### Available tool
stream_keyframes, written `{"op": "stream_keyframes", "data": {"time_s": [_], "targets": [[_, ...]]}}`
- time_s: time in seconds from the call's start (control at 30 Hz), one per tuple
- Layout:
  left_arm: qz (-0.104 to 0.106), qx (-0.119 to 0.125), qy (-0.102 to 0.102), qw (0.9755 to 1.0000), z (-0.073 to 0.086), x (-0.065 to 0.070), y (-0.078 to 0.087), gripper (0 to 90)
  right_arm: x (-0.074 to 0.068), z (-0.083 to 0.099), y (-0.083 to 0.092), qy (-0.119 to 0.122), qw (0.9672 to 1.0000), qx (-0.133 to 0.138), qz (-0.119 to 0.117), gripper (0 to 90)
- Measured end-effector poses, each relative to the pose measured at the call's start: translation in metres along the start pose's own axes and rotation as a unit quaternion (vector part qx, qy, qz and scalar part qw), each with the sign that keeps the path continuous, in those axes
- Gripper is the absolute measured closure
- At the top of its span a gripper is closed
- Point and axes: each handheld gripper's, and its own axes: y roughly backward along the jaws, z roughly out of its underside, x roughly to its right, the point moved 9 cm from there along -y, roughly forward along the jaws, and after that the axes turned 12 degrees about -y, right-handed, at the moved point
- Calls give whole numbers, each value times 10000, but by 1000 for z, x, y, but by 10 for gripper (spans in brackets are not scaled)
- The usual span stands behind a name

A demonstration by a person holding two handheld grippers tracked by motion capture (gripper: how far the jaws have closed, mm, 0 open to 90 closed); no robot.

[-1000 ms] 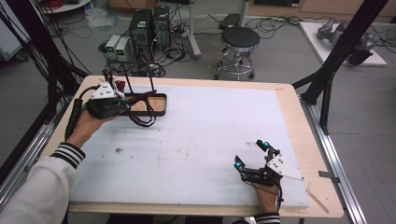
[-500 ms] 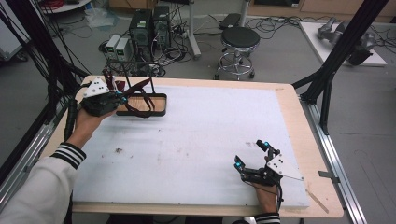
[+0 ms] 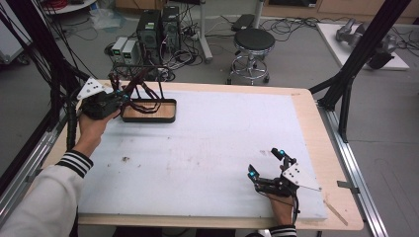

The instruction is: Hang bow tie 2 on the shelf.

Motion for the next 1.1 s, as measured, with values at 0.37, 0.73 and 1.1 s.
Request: {"op": "stream_keyframes", "data": {"time_s": [0.37, 0.73, 1.1], "targets": [[-440, 240, 383, 9980, -6, -6, -7, 851, 0, 0, 0, 18, 10000, 9, -11, 9], [-758, 312, 795, 9935, -2, -8, -22, 851, 0, 0, 0, 8, 10000, 8, -12, 9], [-1042, 214, 896, 9903, 6, -14, -32, 851, 0, 0, 0, 19, 10000, 8, -17, 9]]}}
